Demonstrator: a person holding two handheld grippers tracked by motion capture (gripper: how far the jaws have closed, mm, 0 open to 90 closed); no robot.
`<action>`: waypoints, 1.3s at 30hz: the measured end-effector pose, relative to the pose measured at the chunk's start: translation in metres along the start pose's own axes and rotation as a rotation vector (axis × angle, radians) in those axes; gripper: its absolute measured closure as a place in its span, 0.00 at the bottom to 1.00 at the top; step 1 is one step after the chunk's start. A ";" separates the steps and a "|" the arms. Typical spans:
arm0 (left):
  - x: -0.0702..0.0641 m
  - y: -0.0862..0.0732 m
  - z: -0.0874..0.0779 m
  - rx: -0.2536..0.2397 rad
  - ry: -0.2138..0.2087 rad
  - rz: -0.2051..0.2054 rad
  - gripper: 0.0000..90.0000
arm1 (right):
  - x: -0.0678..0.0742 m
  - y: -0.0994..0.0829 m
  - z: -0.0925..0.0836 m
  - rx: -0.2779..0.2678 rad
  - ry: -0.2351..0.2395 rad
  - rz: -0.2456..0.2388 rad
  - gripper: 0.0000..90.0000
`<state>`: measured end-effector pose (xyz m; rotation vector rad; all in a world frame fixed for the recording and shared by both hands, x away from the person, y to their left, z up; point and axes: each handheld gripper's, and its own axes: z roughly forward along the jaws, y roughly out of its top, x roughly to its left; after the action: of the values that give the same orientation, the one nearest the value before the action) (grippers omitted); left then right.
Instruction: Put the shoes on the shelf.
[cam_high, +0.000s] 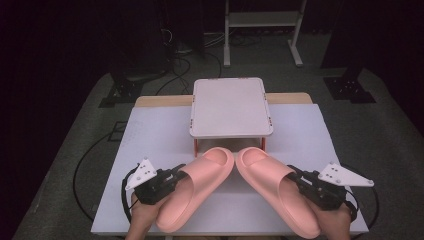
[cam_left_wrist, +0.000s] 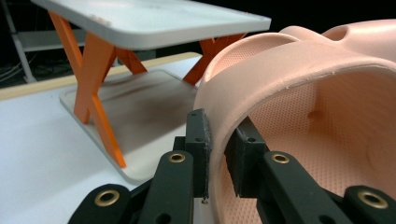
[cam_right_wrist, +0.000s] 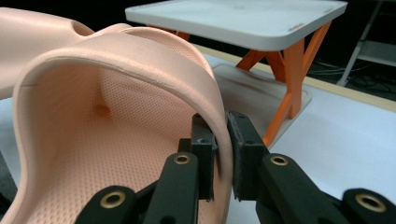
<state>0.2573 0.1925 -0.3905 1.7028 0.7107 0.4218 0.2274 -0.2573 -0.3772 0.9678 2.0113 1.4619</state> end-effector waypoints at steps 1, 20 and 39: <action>0.000 0.005 0.000 -0.009 -0.002 0.001 0.88 | 0.000 0.003 -0.001 -0.008 -0.002 -0.001 0.90; 0.005 0.041 0.009 -0.050 -0.014 0.034 0.88 | -0.008 0.025 -0.006 -0.067 -0.033 0.016 0.90; 0.023 0.073 0.025 -0.062 -0.011 0.052 0.88 | -0.023 0.052 0.005 -0.088 -0.045 0.028 0.90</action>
<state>0.3074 0.1795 -0.3282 1.6667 0.6407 0.4657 0.2600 -0.2622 -0.3309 0.9865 1.8918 1.5165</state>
